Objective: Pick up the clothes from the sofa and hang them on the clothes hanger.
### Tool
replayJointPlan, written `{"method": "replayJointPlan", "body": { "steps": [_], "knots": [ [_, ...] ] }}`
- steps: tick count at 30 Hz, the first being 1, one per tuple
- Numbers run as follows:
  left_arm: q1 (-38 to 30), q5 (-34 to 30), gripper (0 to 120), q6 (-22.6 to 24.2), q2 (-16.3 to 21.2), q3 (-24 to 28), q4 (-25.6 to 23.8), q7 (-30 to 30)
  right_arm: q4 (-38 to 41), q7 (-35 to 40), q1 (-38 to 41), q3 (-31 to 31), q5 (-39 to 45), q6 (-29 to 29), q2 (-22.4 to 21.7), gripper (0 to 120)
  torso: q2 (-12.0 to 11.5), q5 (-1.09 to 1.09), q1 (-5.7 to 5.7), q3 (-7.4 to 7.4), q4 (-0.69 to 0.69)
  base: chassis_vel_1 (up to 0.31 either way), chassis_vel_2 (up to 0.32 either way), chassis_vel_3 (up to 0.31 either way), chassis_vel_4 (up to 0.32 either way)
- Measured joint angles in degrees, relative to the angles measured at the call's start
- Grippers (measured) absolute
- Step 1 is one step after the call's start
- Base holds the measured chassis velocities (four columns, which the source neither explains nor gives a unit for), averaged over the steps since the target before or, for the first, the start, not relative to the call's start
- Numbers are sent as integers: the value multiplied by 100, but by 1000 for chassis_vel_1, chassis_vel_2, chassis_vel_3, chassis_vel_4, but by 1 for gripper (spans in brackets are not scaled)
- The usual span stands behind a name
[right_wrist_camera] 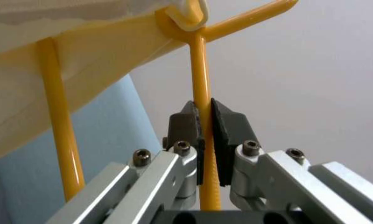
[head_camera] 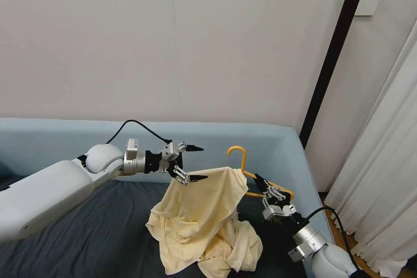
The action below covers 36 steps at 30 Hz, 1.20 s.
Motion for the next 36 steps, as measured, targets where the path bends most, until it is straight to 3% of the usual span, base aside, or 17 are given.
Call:
{"method": "replayJointPlan", "body": {
  "steps": [5,12,25,27,28,30,36],
  "knots": [
    [-155,13,100,54,-293,340,252,12,15,-3,-32,19,-87,80,1,5,0,0,0,0,-2,0,0,0,0],
    [-249,-20,97,83,-382,450,460,70,-13,29,-46,4,-162,154,5,5,0,0,0,-1,1,0,0,0,0],
    [-178,-61,48,93,-441,483,608,515,-99,70,-20,-17,-259,224,34,5,0,-1,0,-1,0,0,0,0,0],
    [-175,-61,48,92,-441,483,609,519,-100,70,-20,-17,-260,225,35,5,0,0,0,-1,0,0,0,0,0],
    [-152,-61,38,75,-444,483,614,557,-102,74,-27,-18,-266,229,39,5,0,-1,0,-1,0,0,0,0,0],
    [-132,-61,29,61,-447,481,616,587,-101,75,-28,-19,-266,232,37,5,0,0,0,-1,0,0,0,0,0],
    [-106,-68,12,26,-429,474,587,584,-87,75,-28,-20,-274,248,31,5,0,-1,0,-1,0,0,0,0,0]
  ]
}}
